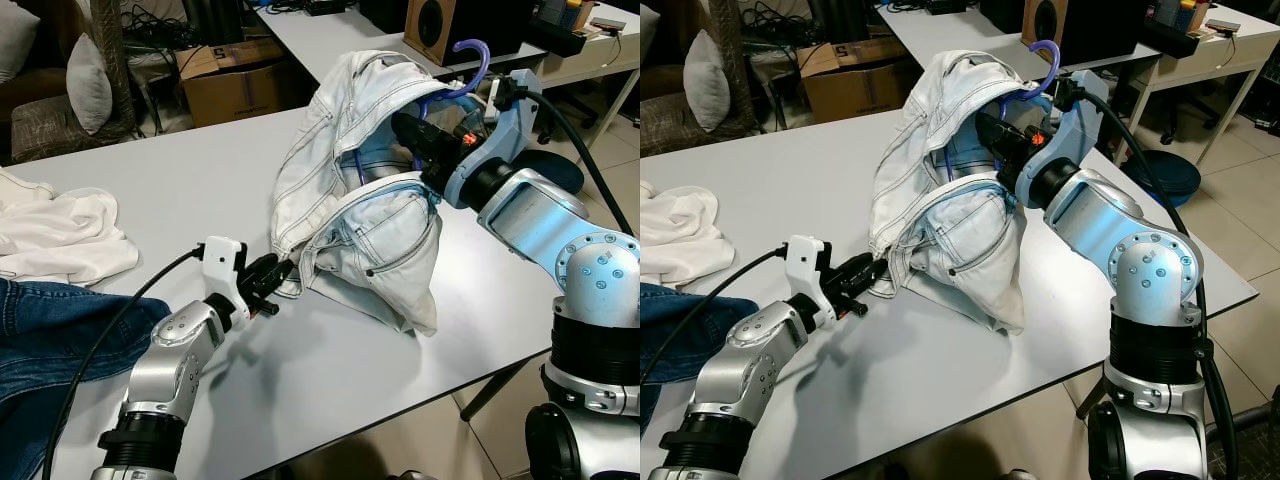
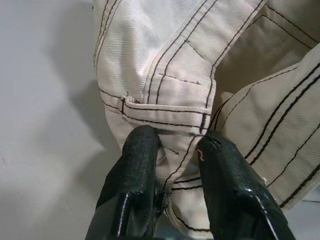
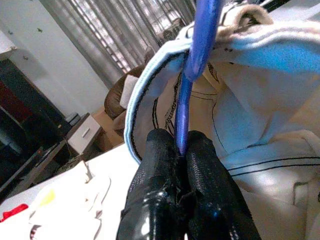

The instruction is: Hang hanger

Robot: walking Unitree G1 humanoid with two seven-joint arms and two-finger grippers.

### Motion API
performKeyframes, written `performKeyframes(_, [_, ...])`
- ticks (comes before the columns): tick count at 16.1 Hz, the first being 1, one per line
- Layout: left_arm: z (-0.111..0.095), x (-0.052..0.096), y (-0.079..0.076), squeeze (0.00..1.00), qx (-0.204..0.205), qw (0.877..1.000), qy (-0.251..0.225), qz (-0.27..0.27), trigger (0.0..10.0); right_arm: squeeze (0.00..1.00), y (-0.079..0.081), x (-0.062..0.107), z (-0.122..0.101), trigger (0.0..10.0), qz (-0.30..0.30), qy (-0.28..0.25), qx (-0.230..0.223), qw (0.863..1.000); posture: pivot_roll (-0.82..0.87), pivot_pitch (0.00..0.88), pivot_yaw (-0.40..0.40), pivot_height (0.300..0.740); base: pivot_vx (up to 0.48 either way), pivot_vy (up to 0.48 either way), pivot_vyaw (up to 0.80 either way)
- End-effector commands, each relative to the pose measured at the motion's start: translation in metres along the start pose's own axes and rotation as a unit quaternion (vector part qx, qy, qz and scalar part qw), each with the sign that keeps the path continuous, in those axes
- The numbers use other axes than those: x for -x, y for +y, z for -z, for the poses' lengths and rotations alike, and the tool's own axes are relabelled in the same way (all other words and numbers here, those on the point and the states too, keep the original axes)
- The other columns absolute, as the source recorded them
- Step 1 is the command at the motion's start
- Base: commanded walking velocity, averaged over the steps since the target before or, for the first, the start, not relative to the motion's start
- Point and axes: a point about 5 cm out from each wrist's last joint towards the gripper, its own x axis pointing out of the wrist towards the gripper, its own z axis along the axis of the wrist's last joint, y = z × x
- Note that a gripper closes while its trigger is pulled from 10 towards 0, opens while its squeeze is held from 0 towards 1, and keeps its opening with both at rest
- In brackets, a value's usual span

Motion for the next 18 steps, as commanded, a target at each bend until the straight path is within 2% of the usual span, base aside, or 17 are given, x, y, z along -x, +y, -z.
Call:
performKeyframes(1, [-0.001, 0.000, -0.002, 0.00, -0.002, 1.000, 0.003, 0.001, 10.0, 0.00, 0.008, -0.002, -0.009, 10.0, -0.021, -0.014, 0.005, 1.000, -0.15, 0.000, 0.042, 0.740, -0.296, 0.000, 0.00])
performKeyframes(10, [-0.001, 0.001, -0.003, 0.00, -0.011, 1.000, 0.007, 0.008, 10.0, 0.00, 0.009, 0.001, -0.002, 10.0, -0.021, -0.012, -0.003, 1.000, -0.15, 0.000, 0.051, 0.740, -0.308, 0.000, 0.00])
performKeyframes(18, [0.002, 0.005, -0.003, 0.00, -0.009, 1.000, 0.014, 0.013, 10.0, 0.00, 0.009, 0.016, 0.010, 10.0, -0.012, -0.007, -0.016, 1.000, -0.14, 0.000, 0.050, 0.740, -0.288, 0.000, 0.00])
